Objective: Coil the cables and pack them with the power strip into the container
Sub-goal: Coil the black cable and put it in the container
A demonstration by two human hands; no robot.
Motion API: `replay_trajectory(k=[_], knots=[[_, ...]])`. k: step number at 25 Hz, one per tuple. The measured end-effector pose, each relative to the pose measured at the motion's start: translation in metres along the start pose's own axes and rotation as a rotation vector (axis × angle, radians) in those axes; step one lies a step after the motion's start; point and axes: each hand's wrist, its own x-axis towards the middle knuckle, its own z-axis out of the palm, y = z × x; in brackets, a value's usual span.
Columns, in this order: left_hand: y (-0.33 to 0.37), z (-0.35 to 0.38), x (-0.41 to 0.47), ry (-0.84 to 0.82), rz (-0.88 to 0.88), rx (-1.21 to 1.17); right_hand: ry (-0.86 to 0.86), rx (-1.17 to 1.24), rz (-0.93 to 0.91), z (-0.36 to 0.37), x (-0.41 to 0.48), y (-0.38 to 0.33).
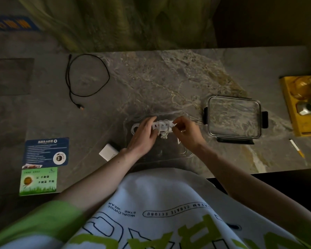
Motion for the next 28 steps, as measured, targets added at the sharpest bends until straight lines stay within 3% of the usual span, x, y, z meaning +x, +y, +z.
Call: replay_trajectory(k=[6, 12, 22, 28], knots=[[-0.005, -0.028, -0.009, 0.137, 0.064, -0.018, -0.035, -0.114, -0.169, 0.006, 0.001, -0.014], [-0.048, -0.068, -0.018, 0.295, -0.043, -0.061, -0.120, -0.252, -0.307, 0.034, 0.018, -0.055], [-0.145, -0.144, 0.004, 0.264, -0.325, -0.016, -0.365, -0.550, -0.441, 0.113, 0.081, -0.135], [-0.181, -0.167, 0.043, 0.162, -0.344, 0.106, -0.473, -0.763, -0.496, 0.170, 0.140, -0.170]])
